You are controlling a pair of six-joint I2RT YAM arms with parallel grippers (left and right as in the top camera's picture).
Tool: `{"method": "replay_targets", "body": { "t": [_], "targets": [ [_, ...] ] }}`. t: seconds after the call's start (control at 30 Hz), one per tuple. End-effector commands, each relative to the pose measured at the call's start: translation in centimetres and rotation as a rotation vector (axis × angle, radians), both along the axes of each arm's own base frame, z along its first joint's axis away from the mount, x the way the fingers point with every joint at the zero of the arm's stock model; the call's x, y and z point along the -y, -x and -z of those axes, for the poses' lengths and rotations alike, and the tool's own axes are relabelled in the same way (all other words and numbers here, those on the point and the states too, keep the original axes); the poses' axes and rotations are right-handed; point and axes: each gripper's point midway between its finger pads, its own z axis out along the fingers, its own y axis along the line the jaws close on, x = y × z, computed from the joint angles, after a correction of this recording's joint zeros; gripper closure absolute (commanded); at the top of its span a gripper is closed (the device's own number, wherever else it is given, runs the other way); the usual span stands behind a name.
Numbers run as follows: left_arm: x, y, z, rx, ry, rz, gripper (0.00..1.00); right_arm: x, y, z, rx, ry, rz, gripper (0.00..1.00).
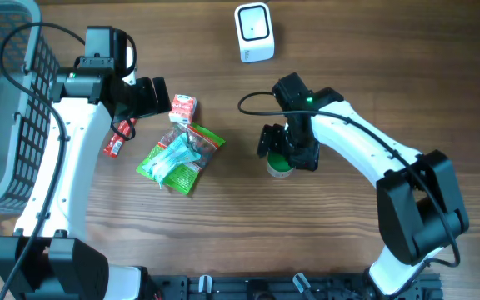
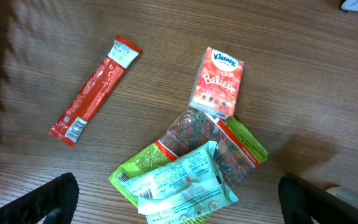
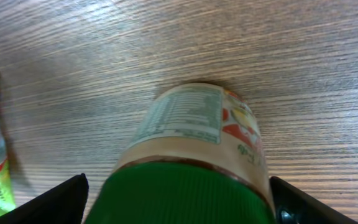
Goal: Scan the item barcode
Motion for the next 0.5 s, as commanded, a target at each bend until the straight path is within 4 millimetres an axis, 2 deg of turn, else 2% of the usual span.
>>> {"method": "replay_targets", "body": {
  "t": [0.0,0.27,0.47],
  "targets": [
    [-0.1,-0.1,0.0,0.002,-0.004,-0.004,0.0,0.6,0.0,0.8,-0.008,0.04,0.039,0.11],
    [-0.1,-0.1,0.0,0.002,-0.004,-0.003,0.0,-0.5,0.1,0.9,0.013,0.055,0.061,0.12],
    [-0.1,-0.1,0.0,0.002,-0.004,-0.004,0.0,-0.1,0.0,1.2,0.065,0.156,0.088,0.11]
  ]
}}
